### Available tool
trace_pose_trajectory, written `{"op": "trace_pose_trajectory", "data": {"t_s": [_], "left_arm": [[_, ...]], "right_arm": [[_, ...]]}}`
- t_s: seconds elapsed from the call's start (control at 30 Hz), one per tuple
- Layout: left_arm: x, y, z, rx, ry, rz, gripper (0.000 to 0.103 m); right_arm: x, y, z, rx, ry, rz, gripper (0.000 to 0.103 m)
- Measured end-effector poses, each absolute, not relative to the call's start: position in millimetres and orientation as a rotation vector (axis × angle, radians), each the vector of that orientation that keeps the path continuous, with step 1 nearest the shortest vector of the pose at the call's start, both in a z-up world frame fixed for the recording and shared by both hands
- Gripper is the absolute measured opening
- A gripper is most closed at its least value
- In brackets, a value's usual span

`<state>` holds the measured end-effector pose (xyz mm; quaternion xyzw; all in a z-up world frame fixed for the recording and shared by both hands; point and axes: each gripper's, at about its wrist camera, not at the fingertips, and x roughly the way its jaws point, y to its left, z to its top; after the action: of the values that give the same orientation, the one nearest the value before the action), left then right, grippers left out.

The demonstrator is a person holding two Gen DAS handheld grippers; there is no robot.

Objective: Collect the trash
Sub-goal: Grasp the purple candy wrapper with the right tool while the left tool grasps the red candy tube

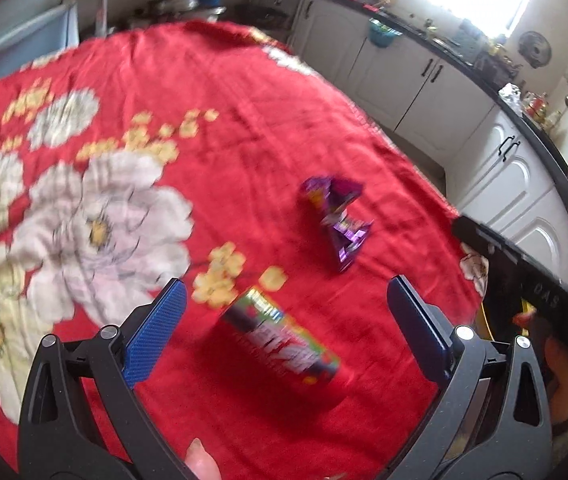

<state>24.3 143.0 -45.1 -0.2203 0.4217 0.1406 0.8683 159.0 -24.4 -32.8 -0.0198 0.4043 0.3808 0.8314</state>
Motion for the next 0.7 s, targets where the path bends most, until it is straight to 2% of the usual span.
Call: {"op": "trace_pose_trajectory", "data": {"t_s": [0.07, 0.23, 0.4, 0.57, 0.63, 0.7], "left_arm": [[18, 149, -52, -0.499, 0.909, 0.295, 0.092], [7, 152, -66, -0.593, 0.951, 0.24, 0.092], [5, 146, -76, -0.641, 0.98, 0.183, 0.075], [12, 141, -82, -0.646, 0.996, 0.16, 0.07], [15, 139, -83, -0.633, 0.99, 0.164, 0.069], [17, 137, -84, -0.608, 0.991, 0.178, 0.063]], "right_arm": [[161, -10, -37, -0.057, 0.877, 0.847, 0.07], [167, 18, -55, -0.077, 0.967, 0.949, 0.059], [168, 42, -67, -0.094, 1.021, 1.018, 0.054], [166, 65, -77, -0.166, 1.041, 1.026, 0.054], [165, 71, -82, -0.194, 1.045, 1.019, 0.048], [164, 74, -85, -0.221, 1.035, 1.007, 0.041]]}}
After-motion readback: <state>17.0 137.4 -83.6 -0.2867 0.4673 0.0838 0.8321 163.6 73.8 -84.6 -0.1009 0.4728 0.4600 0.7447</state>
